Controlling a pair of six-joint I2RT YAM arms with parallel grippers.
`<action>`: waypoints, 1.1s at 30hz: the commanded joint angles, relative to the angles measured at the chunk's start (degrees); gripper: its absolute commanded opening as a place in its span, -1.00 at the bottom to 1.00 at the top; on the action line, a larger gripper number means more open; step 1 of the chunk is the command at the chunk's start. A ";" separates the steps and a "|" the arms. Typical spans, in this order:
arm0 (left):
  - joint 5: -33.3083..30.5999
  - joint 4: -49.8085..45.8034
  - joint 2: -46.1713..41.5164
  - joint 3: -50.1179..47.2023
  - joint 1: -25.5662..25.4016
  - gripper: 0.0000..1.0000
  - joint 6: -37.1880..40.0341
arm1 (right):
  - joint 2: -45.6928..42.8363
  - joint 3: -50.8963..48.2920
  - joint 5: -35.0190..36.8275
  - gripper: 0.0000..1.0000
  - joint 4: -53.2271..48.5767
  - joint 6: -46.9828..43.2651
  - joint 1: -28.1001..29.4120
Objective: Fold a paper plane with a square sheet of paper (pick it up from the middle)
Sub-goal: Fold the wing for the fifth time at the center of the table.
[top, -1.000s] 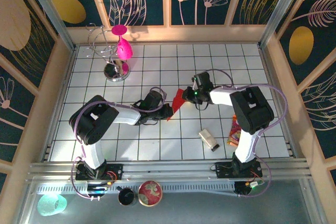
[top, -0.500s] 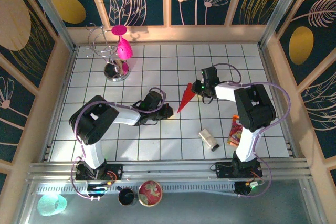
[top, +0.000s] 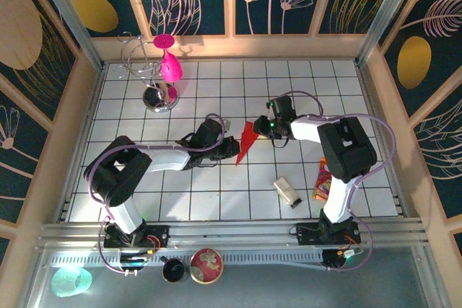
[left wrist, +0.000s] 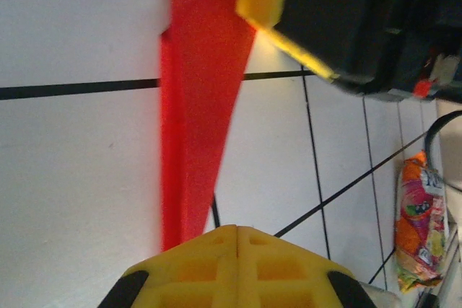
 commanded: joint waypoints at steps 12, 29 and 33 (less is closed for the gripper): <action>-1.38 -4.17 9.17 2.70 -1.48 -1.00 -1.18 | -0.84 -2.66 -1.97 -0.54 -0.55 2.47 3.15; 1.61 5.63 9.46 -7.95 -1.40 -1.00 -7.77 | 5.99 6.25 1.17 -0.54 -0.38 -1.51 -7.37; 3.00 4.43 8.63 -4.64 -1.45 -1.00 -5.68 | 1.76 6.13 1.64 -0.54 -1.02 -2.09 -7.18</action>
